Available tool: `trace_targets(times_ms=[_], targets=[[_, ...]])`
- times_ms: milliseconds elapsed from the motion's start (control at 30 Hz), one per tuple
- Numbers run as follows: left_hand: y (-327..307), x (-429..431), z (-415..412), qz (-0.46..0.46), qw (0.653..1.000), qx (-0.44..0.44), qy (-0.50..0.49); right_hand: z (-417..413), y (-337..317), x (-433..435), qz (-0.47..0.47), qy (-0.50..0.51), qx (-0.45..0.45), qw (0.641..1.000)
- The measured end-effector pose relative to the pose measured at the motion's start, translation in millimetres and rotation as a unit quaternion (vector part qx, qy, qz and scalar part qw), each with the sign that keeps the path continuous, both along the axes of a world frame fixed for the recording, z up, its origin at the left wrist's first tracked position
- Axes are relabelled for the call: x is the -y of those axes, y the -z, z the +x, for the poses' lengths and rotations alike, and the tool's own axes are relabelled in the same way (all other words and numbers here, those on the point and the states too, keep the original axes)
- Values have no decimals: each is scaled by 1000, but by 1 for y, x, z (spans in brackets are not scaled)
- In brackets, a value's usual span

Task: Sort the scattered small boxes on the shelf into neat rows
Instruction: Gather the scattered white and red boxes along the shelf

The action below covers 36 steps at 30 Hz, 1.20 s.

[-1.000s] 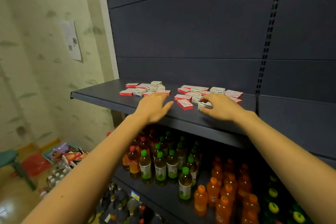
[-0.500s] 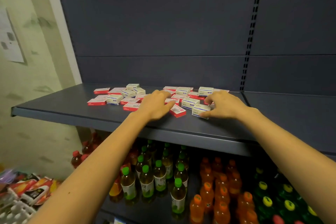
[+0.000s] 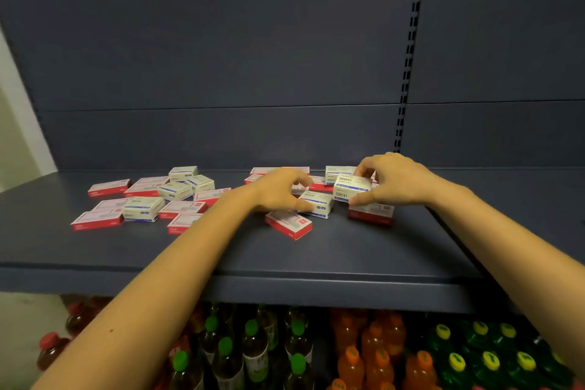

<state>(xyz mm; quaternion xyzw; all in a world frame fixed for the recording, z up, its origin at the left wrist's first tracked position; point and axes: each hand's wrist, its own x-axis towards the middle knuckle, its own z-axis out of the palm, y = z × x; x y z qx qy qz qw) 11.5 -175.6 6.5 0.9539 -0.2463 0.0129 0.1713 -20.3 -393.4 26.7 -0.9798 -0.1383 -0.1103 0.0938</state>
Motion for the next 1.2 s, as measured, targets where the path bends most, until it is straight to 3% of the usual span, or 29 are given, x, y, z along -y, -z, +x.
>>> trace_targets(times_ms=[167,400,533,867,1200], targets=[[5,-3,22,-6,997,-26,70,-4,5,0,20,58,-10,998],[-7,-10,30,-75,987,69,122,-30,13,3,103,149,-14,983],[-16,4,18,-114,978,82,157,-58,10,11,126,189,1,974],[-22,99,-26,-135,956,76,247,-140,-1,64,107,278,27,954],[-21,222,-88,-142,941,68,299,-215,2,177,101,316,14,943]])
